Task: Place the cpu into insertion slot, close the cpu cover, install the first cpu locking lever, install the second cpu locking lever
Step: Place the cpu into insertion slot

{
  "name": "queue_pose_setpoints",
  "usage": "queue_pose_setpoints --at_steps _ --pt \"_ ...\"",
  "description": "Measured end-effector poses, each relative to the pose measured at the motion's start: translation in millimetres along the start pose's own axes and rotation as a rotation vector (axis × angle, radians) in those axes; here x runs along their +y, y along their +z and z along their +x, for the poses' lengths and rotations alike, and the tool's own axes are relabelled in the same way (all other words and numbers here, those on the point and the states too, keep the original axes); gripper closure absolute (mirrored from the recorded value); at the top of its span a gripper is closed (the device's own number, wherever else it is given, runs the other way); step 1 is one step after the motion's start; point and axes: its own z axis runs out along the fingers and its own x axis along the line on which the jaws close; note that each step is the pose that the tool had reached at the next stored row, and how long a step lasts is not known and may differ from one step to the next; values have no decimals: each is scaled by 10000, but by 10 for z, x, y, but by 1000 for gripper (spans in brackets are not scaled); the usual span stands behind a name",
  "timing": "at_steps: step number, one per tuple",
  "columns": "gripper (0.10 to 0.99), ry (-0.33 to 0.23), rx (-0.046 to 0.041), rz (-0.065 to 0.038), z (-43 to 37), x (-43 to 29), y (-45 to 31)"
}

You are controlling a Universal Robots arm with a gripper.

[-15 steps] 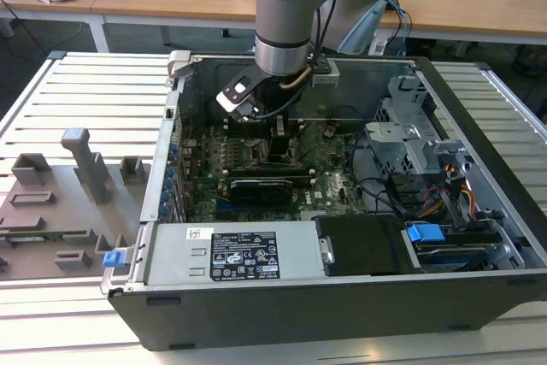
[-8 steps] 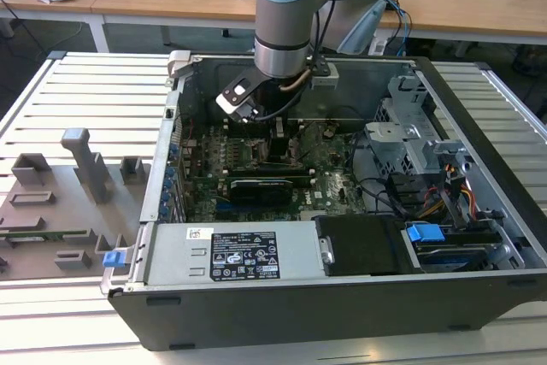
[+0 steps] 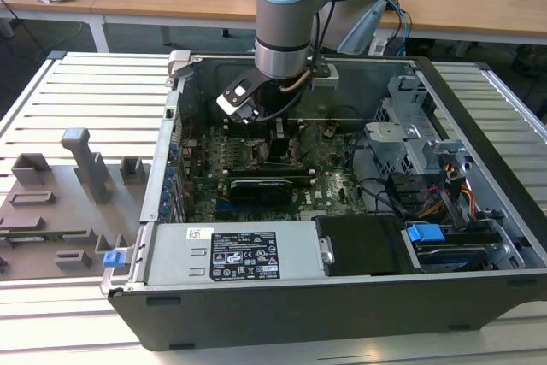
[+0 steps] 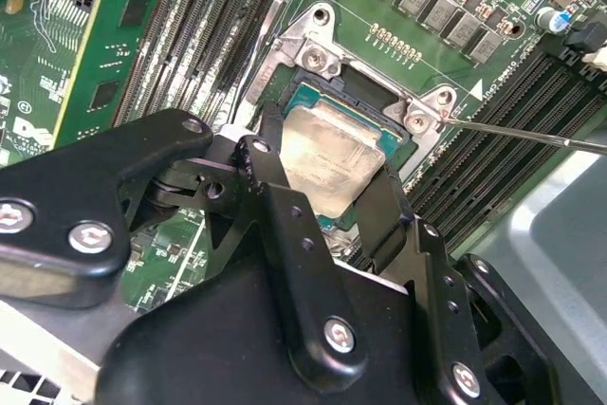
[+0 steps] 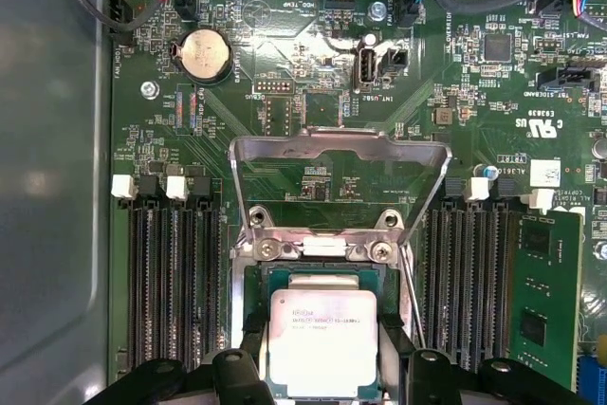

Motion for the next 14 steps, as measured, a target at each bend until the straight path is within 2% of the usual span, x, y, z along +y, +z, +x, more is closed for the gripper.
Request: queue_pose_setpoints --at_steps 3,4,6,8,10,11,14 --pt "533 -3 8 -5 2 2 4" --pt "471 -3 4 -2 1 1 2" --pt "471 0 -1 1 0 0 -1" --pt "471 0 -1 1 0 1 -102" --pt "471 0 1 0 5 1 -169" --pt "482 0 0 0 5 2 -196" --pt "675 0 1 -1 4 2 -311"
